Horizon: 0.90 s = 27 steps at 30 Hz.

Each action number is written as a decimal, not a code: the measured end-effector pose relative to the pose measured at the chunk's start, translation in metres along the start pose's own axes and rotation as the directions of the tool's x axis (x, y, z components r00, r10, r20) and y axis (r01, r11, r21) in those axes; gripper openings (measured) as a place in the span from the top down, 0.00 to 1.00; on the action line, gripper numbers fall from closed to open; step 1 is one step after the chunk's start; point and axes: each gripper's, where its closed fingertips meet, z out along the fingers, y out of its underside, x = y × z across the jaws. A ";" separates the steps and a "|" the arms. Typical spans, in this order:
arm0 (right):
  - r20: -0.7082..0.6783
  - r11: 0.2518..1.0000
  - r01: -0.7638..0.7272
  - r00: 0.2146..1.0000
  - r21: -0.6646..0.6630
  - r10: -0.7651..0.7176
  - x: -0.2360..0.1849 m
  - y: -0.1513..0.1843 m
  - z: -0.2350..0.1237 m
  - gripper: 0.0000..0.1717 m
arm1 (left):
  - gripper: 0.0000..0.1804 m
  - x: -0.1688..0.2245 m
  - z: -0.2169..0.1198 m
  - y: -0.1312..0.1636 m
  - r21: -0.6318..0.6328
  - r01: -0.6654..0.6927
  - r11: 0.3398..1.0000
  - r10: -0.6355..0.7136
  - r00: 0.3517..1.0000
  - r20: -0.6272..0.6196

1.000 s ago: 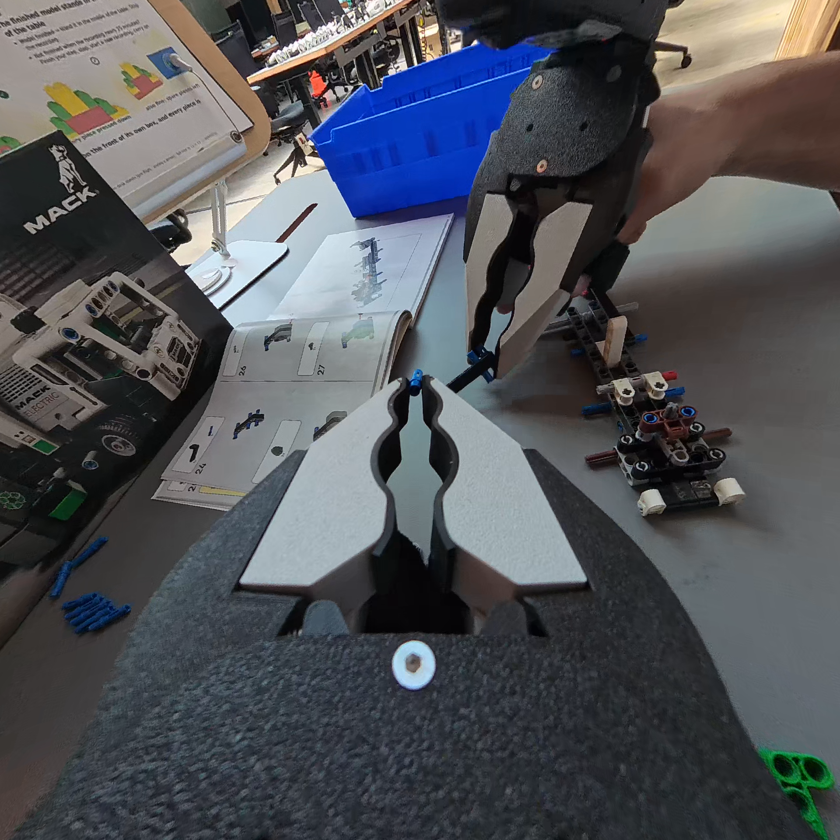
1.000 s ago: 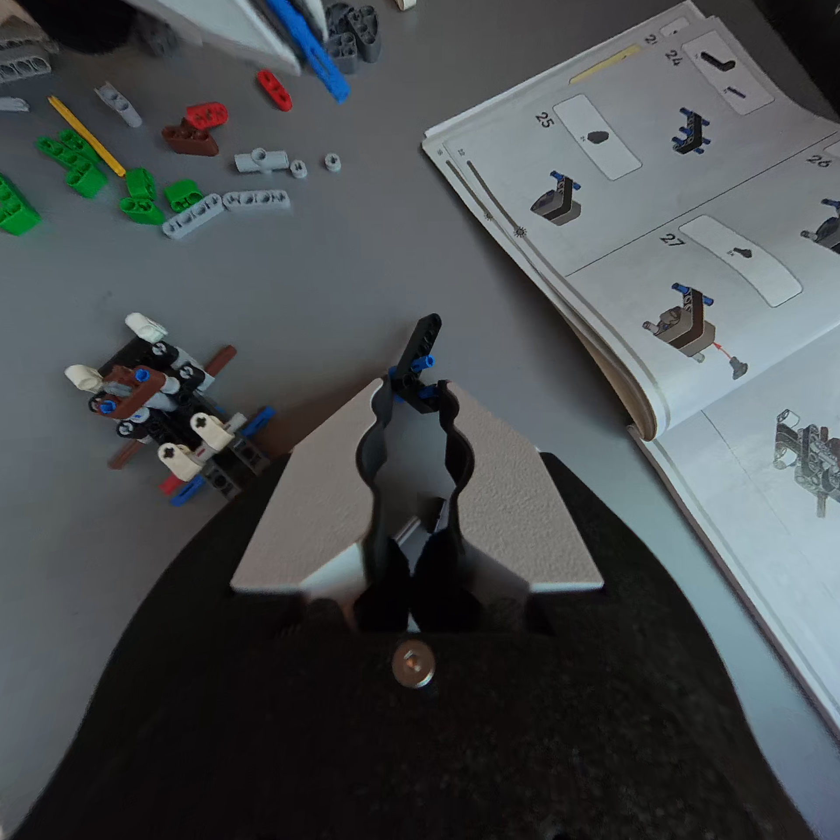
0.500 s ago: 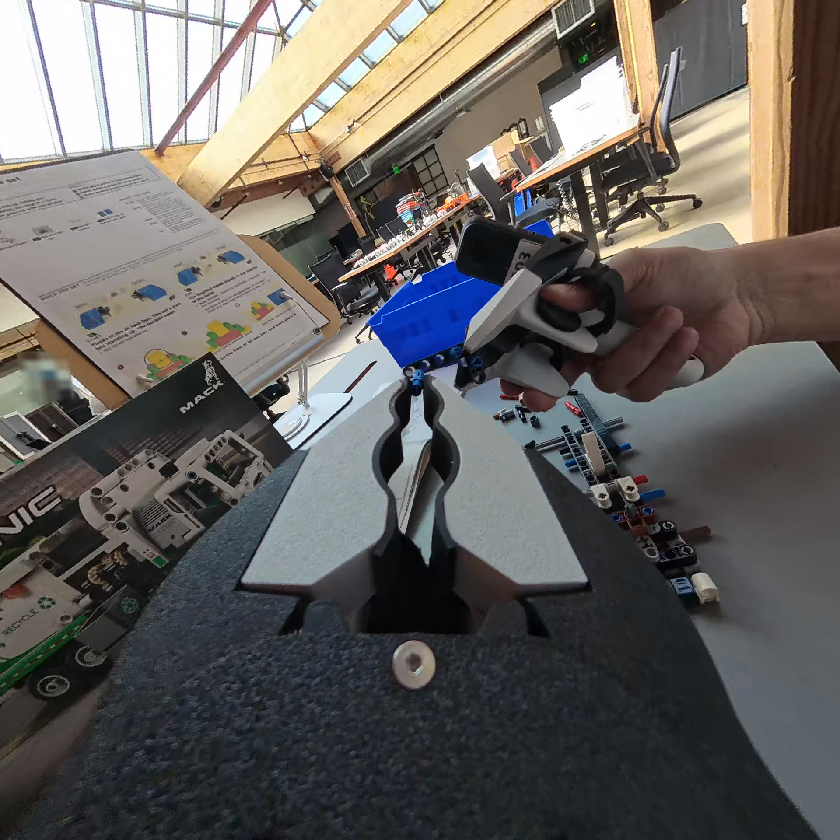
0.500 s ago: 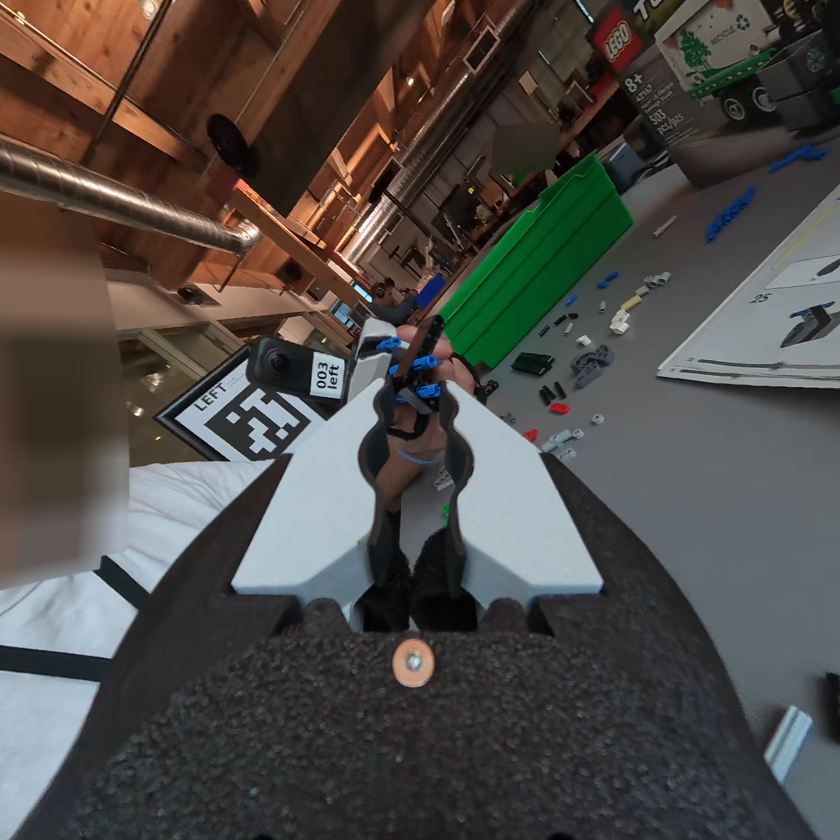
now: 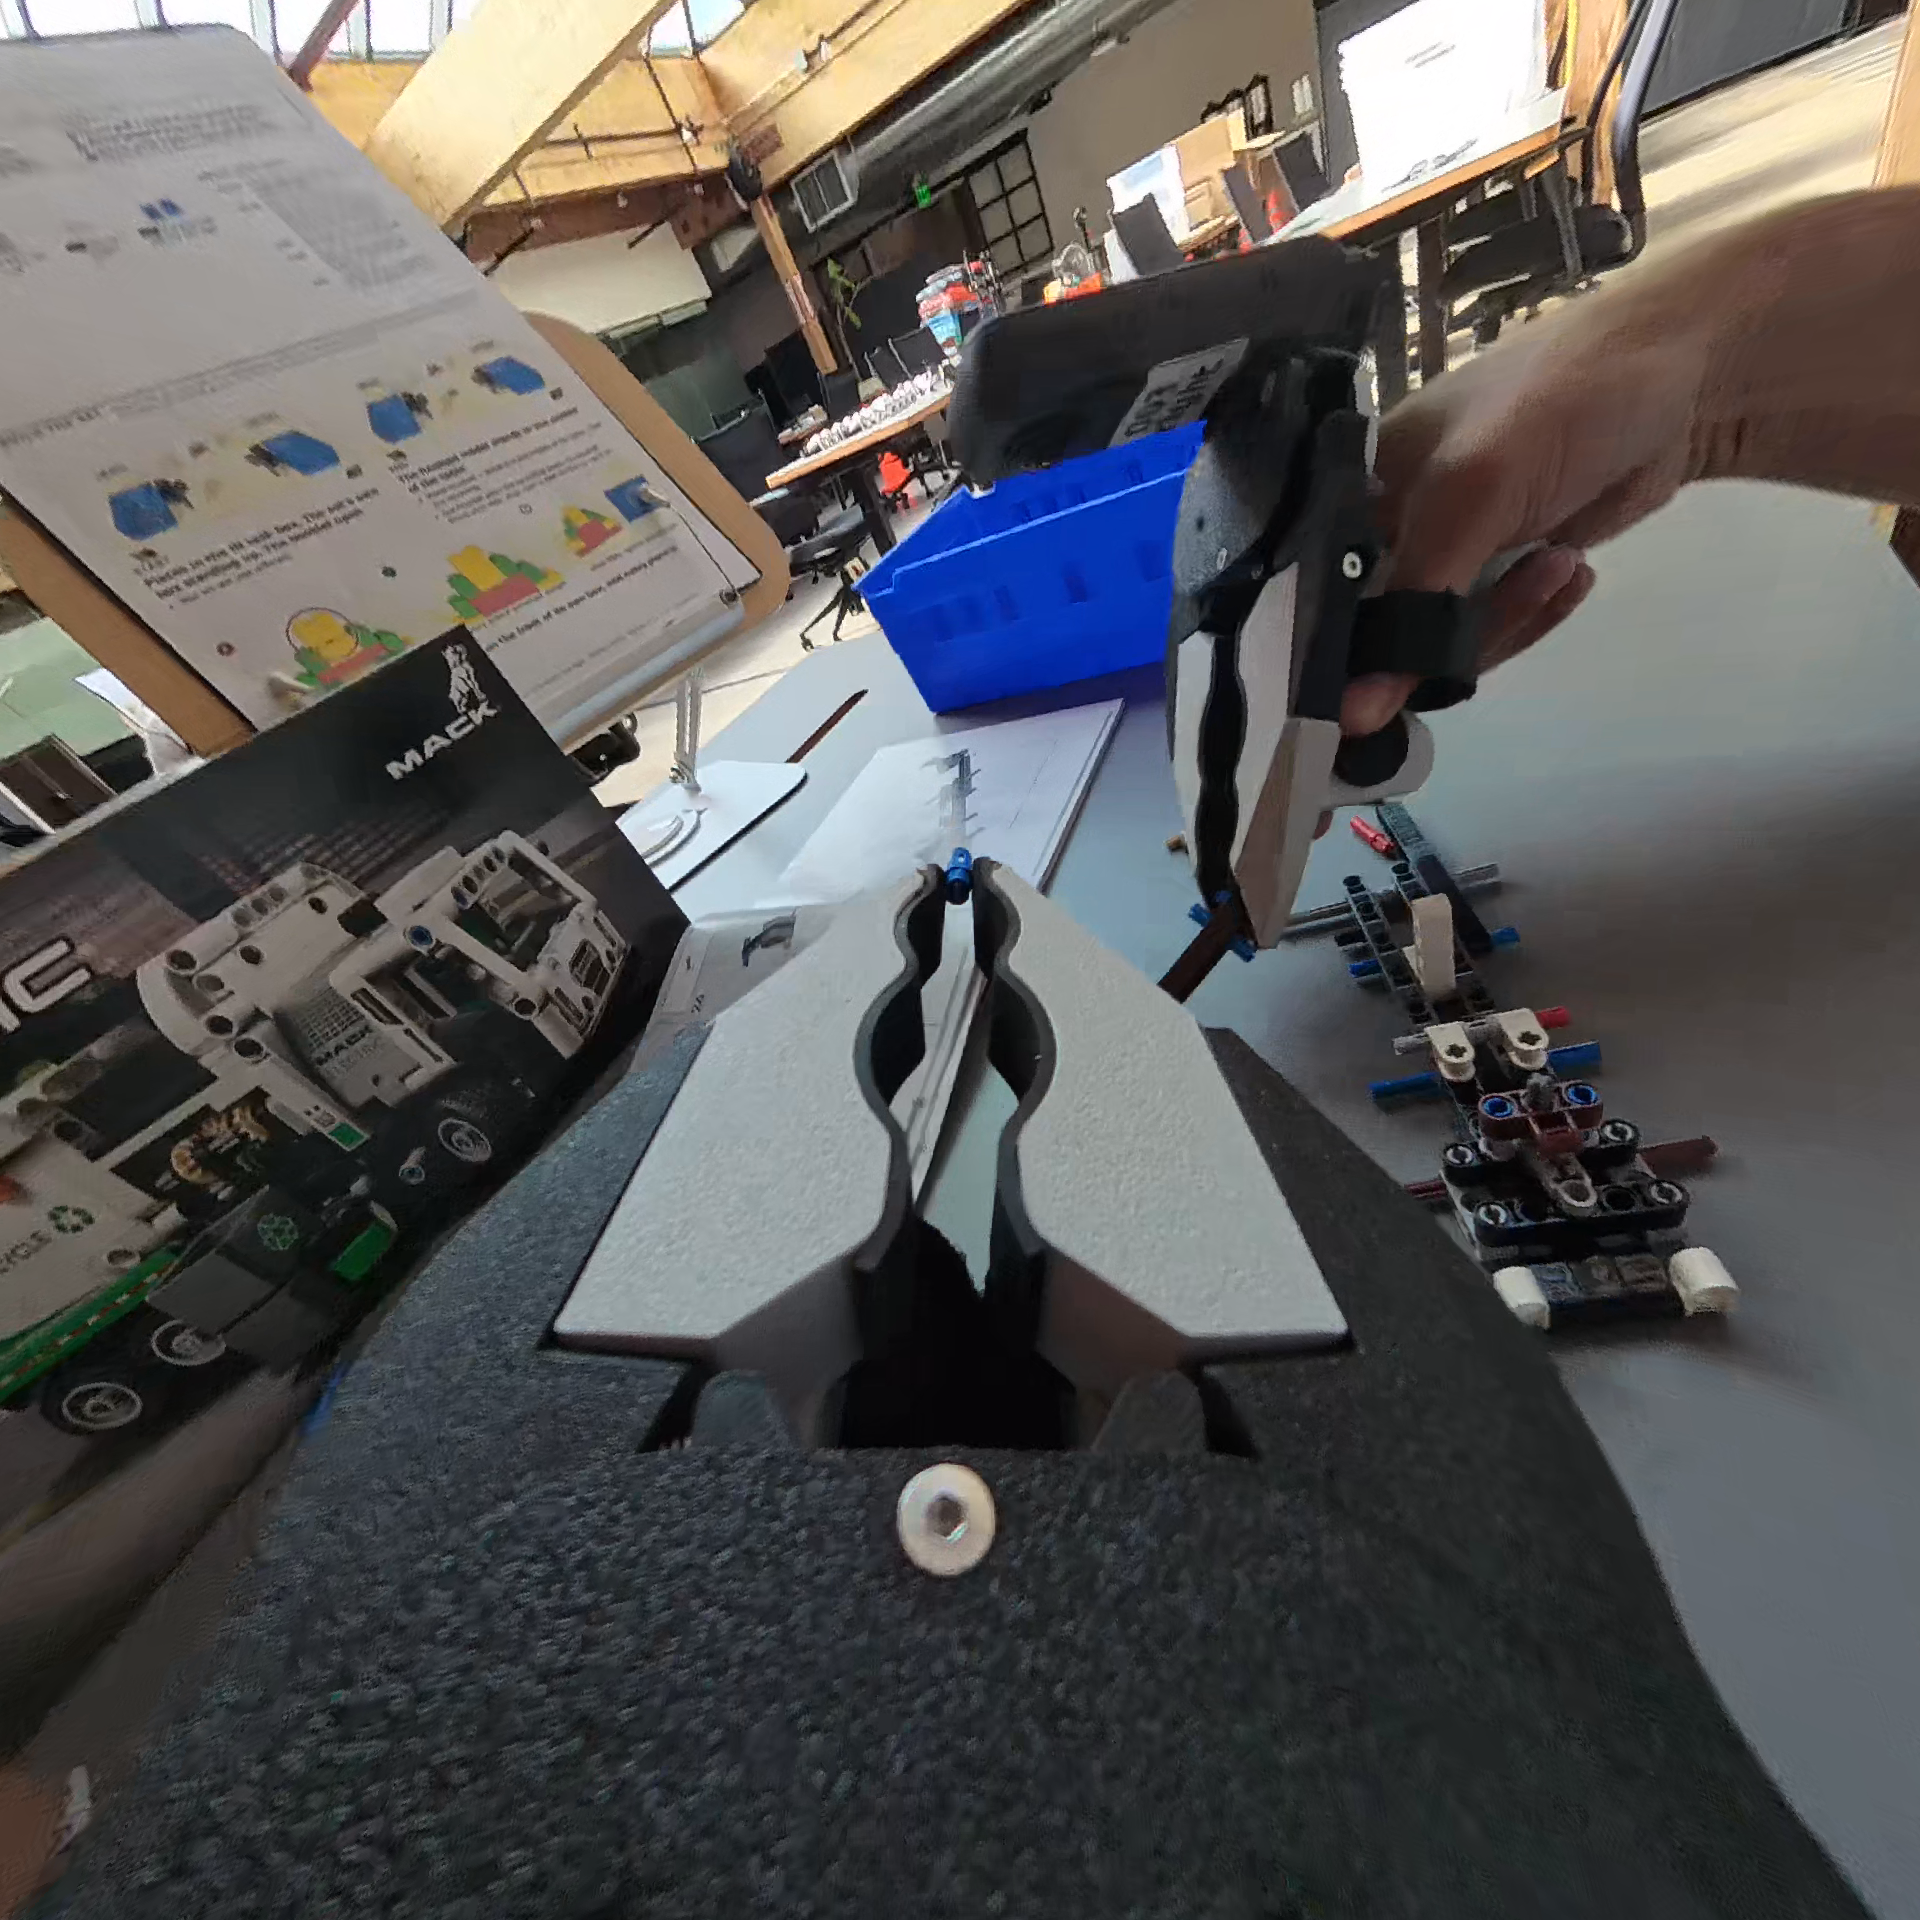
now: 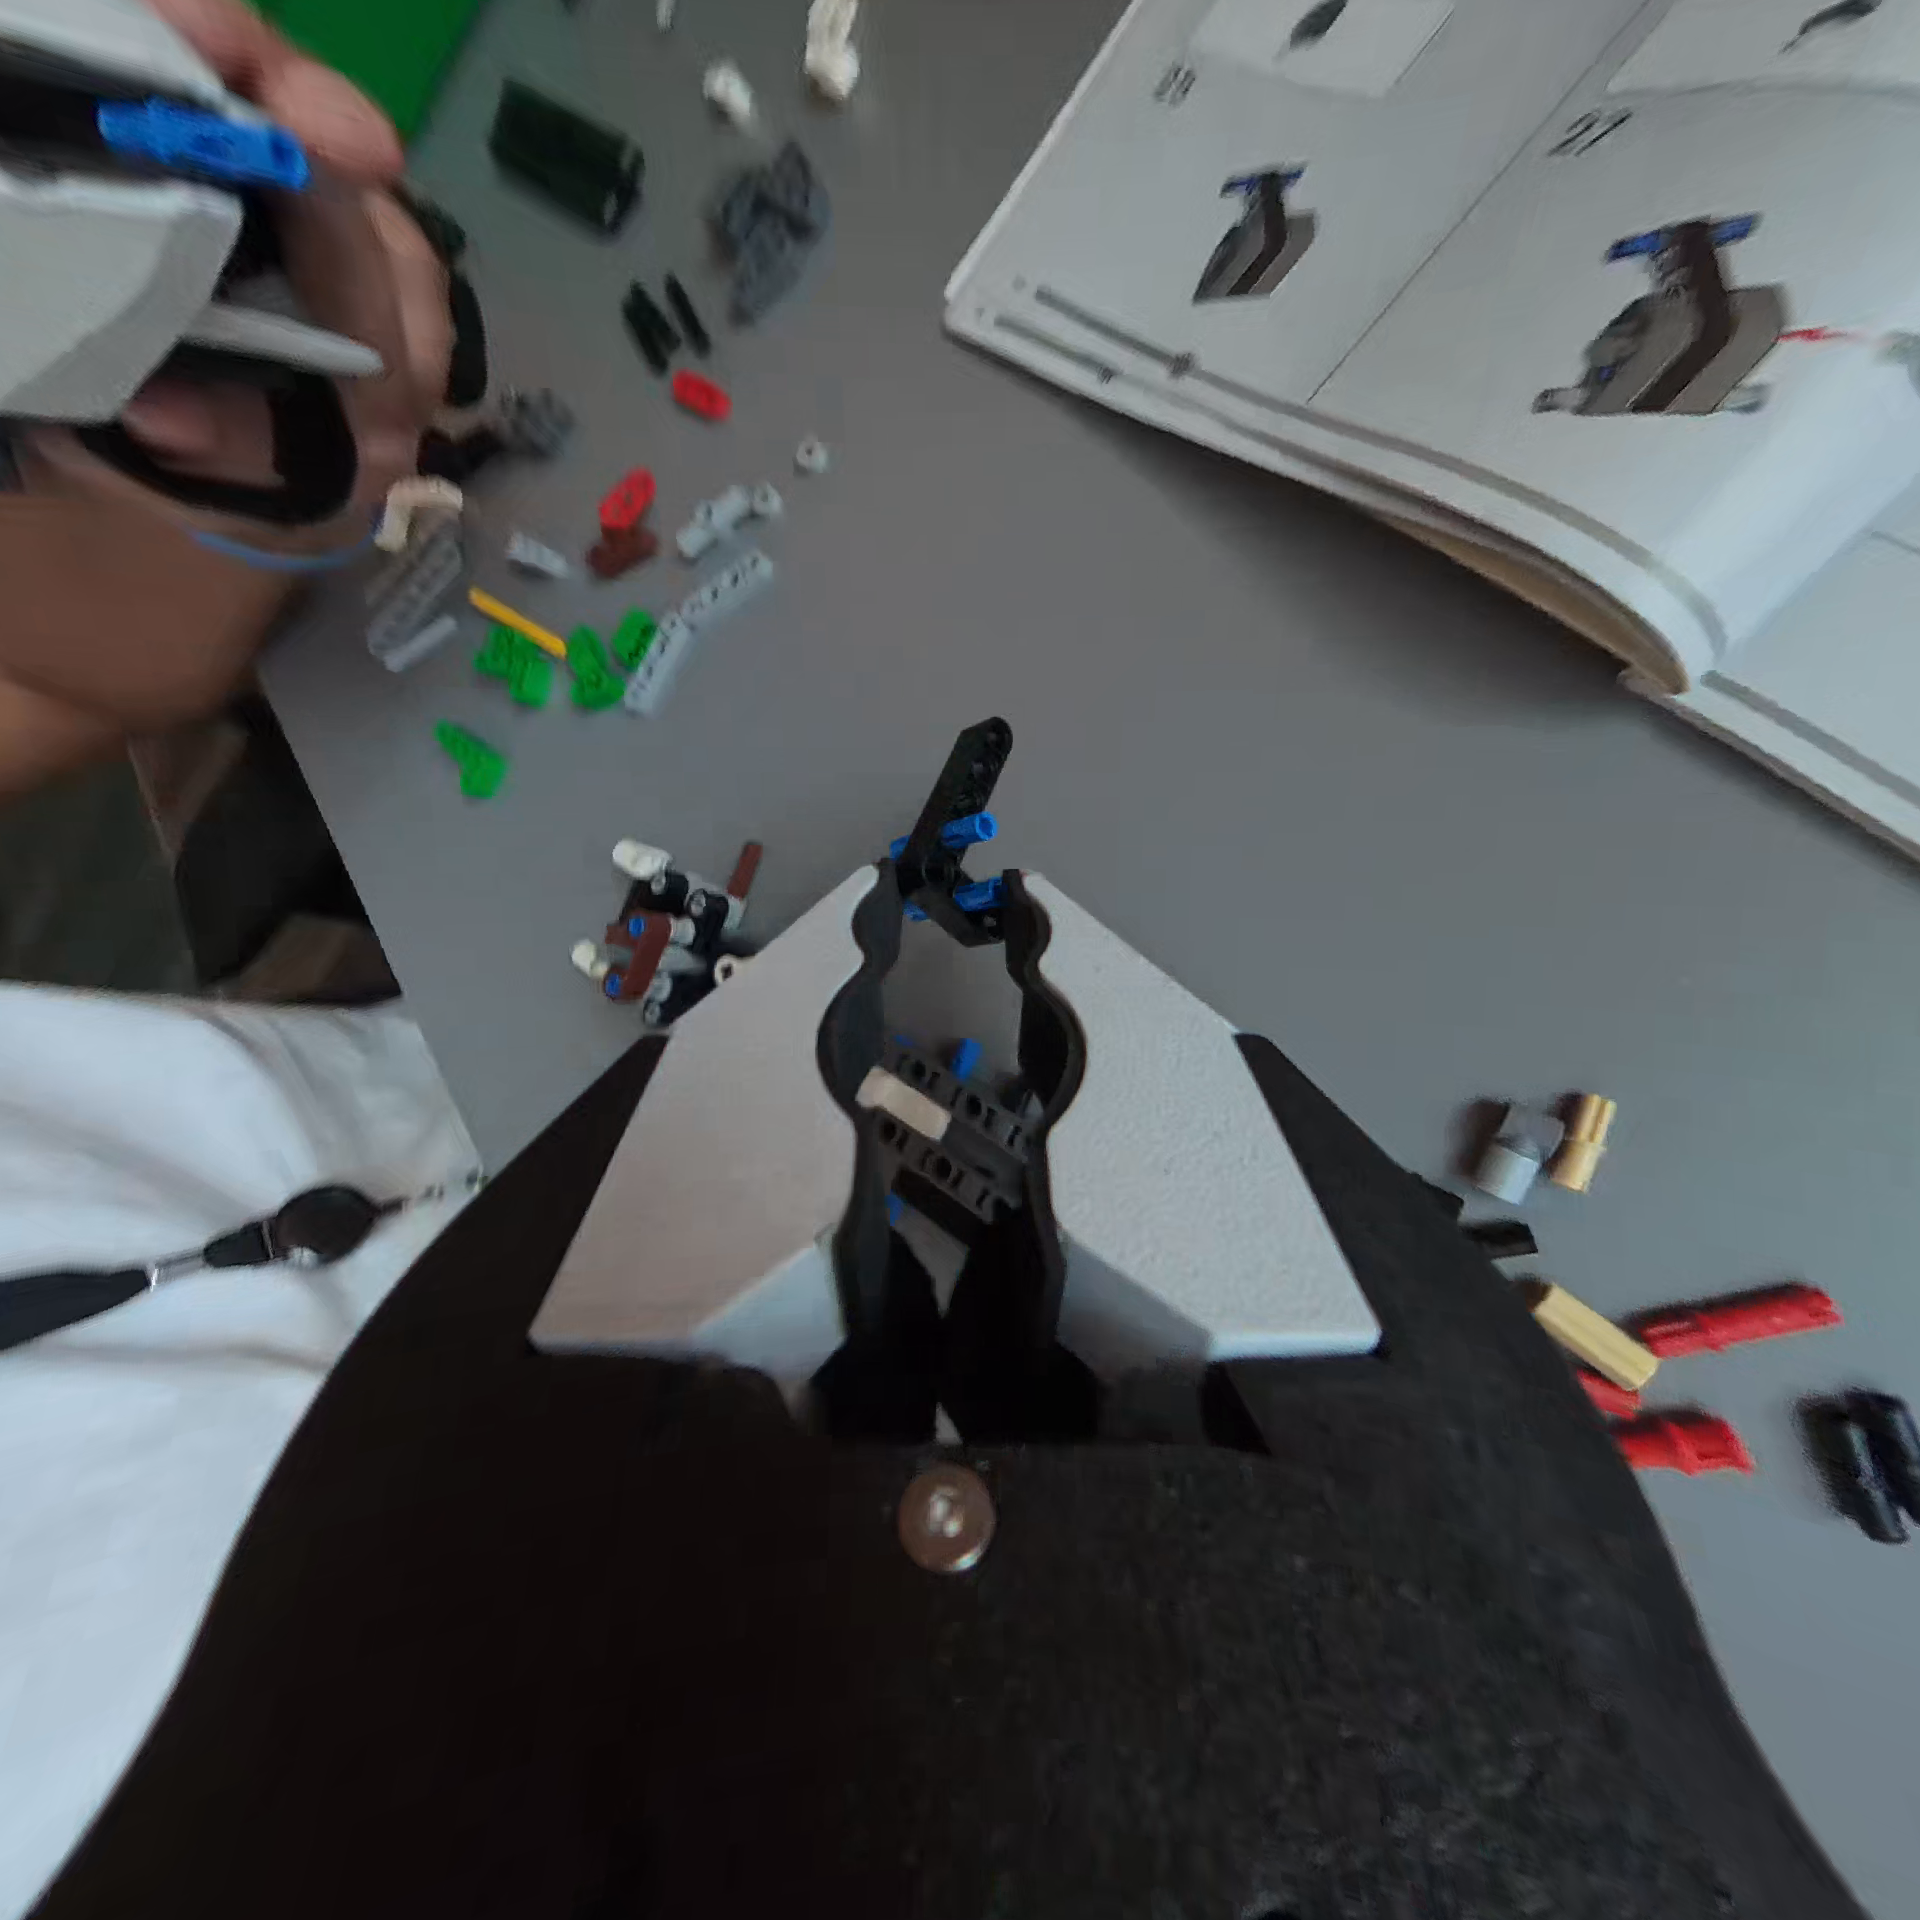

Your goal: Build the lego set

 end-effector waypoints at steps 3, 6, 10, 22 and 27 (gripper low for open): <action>0.020 0.980 0.081 0.997 -0.179 -0.079 0.008 0.011 0.006 0.89 | 0.98 0.003 0.006 0.016 -0.062 0.018 0.998 -0.019 1.000 -0.022; 0.017 0.952 0.185 0.982 -0.245 -0.186 0.014 0.016 0.014 0.89 | 0.98 0.006 0.009 0.023 -0.093 -0.003 0.996 0.000 0.999 -0.033; 0.031 0.936 0.273 0.962 -0.220 -0.273 0.012 0.016 0.021 0.89 | 0.98 0.003 0.008 0.024 -0.099 0.012 0.995 -0.015 0.999 -0.029; -0.308 0.798 0.600 0.751 -0.050 -0.584 -0.006 0.004 0.007 0.87 | 0.98 0.000 0.009 0.030 -0.119 0.026 0.993 -0.029 0.999 -0.025; -0.363 0.757 0.646 0.685 -0.099 -0.632 -0.002 0.006 0.008 0.87 | 0.98 0.003 0.010 0.030 -0.119 0.023 0.993 -0.027 0.999 -0.035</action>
